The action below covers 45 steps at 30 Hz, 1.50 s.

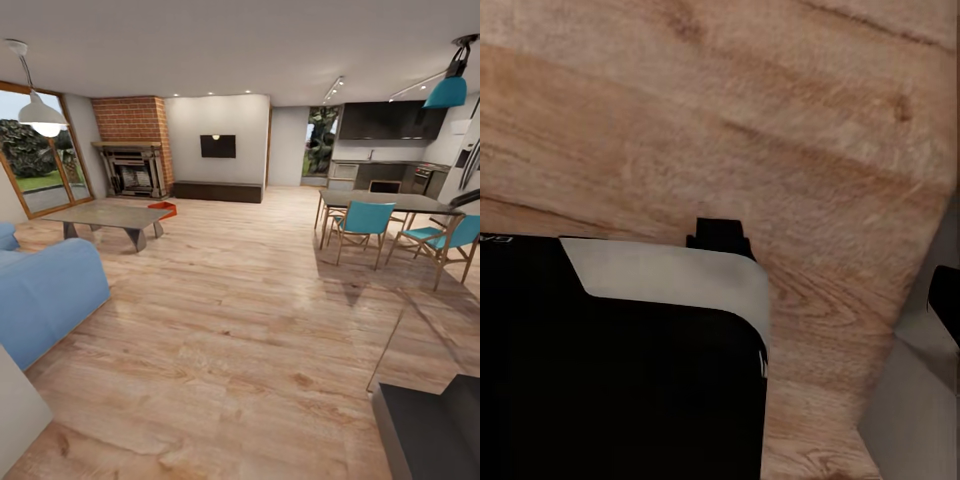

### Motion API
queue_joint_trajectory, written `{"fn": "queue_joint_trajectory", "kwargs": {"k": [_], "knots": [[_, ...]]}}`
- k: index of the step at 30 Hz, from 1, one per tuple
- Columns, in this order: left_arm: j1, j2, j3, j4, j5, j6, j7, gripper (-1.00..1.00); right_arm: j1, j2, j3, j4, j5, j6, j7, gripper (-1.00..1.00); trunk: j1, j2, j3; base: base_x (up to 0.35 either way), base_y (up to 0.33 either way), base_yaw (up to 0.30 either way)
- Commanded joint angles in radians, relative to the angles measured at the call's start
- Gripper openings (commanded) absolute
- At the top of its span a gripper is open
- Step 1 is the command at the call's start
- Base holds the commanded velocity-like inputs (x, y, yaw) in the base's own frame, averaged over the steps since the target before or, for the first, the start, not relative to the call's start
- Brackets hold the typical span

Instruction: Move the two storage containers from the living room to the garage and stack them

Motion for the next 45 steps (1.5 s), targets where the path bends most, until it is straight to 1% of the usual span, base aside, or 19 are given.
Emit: {"fn": "queue_joint_trajectory", "kwargs": {"k": [1,45], "knots": [[-0.001,0.0,-0.001,0.001,-0.004,-0.004,0.004,1.0,-0.001,0.001,0.008,0.003,-0.008,-0.003,-0.001,1.0,0.001,0.0,-0.001,0.319,0.0,0.0],[-0.001,0.0,-0.001,0.001,-0.004,-0.003,0.004,1.0,-0.001,-0.001,0.008,0.003,-0.008,-0.005,-0.001,1.0,0.001,0.0,-0.001,0.322,0.0,0.0]]}}
